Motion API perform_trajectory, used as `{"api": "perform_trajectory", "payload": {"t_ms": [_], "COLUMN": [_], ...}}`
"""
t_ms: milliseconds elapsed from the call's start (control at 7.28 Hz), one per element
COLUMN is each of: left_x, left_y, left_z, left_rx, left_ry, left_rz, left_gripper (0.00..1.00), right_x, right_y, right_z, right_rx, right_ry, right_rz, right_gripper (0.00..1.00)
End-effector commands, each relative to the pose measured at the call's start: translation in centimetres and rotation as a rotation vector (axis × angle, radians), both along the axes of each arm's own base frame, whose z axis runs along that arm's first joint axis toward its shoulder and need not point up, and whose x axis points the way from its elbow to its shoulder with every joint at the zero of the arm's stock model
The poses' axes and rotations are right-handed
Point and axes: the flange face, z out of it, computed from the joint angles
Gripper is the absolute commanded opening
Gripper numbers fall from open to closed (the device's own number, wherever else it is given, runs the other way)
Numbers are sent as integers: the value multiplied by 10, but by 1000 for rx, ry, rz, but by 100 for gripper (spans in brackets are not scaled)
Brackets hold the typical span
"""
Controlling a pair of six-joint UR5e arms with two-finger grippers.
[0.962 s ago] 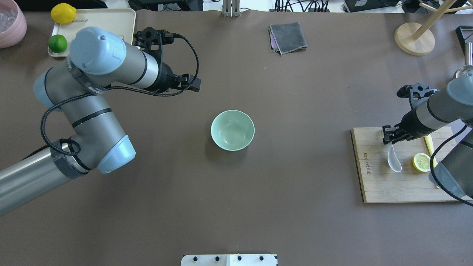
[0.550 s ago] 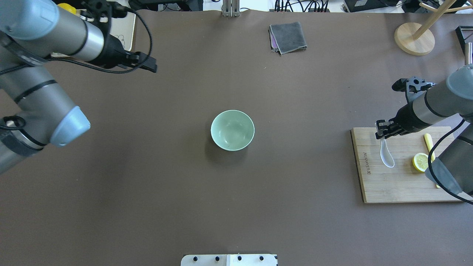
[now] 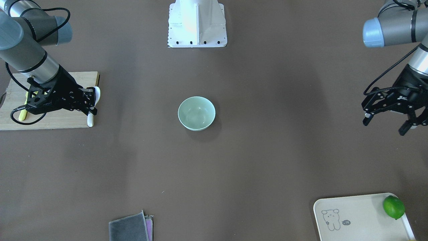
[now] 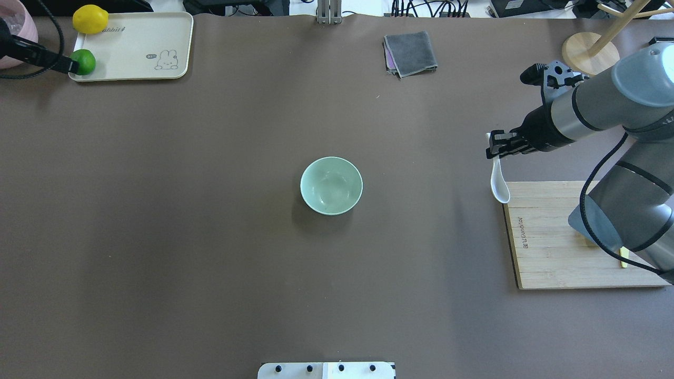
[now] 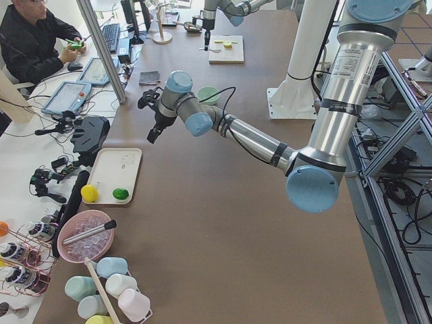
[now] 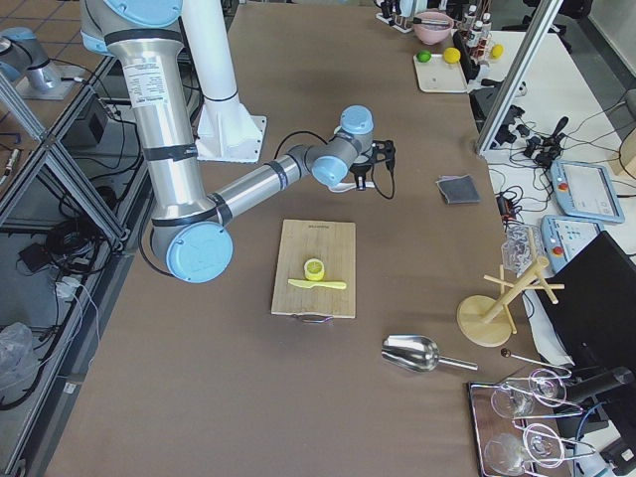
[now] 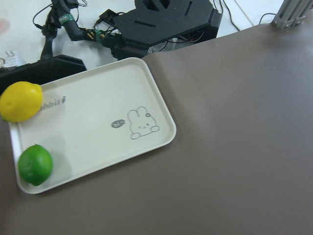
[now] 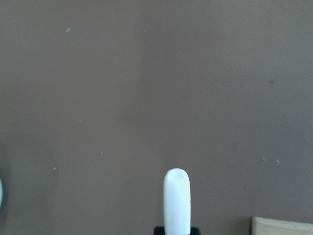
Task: Place spoon in bowl
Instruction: 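Lift the white spoon off the board with the right gripper toward the bowl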
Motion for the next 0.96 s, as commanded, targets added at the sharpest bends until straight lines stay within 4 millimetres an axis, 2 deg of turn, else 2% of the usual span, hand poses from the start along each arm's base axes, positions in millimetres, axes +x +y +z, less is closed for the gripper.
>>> {"api": "perform_trajectory", "payload": {"t_ms": [0, 275, 412, 687, 824], "left_x": [-17, -25, -28, -40, -44], "left_y": [1, 24, 25, 29, 35], "left_z": [49, 110, 127, 138, 159], "left_rx": [-25, -129, -159, -180, -216], "left_ry": [-60, -97, -107, -114, -126], "left_rz": [11, 14, 10, -5, -8], "left_gripper": [98, 98, 98, 98, 98], "right_x": [-15, -74, -109, -178, -199], "right_y": [-17, -10, -11, -17, -26], "right_z": [-74, -118, -133, -170, -187], "right_rx": [124, 234, 251, 299, 307], "right_ry": [-46, -30, -25, 1, 6], "right_rz": [62, 113, 111, 161, 164], "right_gripper": [0, 0, 0, 0, 0]}}
